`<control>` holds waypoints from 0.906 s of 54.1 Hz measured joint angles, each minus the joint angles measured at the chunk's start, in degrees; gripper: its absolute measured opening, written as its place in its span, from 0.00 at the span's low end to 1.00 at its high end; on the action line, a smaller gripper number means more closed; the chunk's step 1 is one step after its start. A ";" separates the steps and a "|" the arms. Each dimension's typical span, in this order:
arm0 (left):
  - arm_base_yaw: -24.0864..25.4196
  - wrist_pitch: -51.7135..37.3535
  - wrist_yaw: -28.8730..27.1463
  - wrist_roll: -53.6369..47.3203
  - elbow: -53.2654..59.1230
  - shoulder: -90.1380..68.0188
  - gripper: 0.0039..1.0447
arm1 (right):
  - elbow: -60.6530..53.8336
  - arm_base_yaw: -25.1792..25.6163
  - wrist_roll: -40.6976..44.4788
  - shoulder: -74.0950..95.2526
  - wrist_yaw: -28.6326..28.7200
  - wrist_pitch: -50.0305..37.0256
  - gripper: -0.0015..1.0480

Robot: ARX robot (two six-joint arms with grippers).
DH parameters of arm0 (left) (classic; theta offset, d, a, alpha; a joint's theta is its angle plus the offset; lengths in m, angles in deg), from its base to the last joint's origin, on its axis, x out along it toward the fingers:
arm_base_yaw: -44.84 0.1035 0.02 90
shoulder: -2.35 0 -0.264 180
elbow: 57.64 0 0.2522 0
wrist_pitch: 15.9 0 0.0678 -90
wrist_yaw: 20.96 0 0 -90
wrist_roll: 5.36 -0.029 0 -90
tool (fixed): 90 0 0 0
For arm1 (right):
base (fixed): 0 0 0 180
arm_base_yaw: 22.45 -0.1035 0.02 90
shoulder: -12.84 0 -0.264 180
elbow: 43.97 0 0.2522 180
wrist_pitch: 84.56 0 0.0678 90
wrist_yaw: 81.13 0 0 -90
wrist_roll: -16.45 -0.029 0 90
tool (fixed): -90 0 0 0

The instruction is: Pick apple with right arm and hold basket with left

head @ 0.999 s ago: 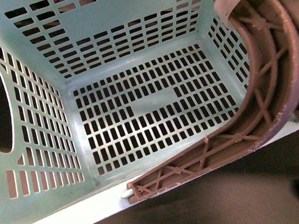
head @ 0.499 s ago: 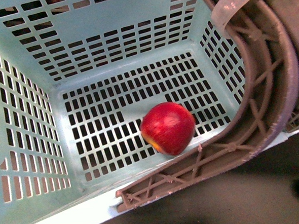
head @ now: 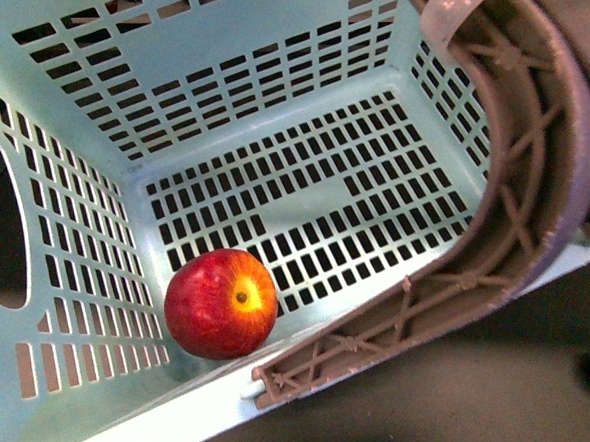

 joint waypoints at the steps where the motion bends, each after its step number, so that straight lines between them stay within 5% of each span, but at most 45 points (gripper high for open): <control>1: 0.00 0.00 -0.09 -0.09 0.00 0.00 0.14 | -0.83 0.00 0.04 -0.52 0.00 -0.24 0.52; 19: 0.00 0.00 0.61 0.00 0.00 0.00 0.14 | -9.77 0.20 0.24 -7.80 -0.04 -1.27 0.03; 49: 0.00 0.00 0.55 -0.02 0.00 0.00 0.14 | -18.14 0.20 0.42 -23.23 -0.04 5.73 0.02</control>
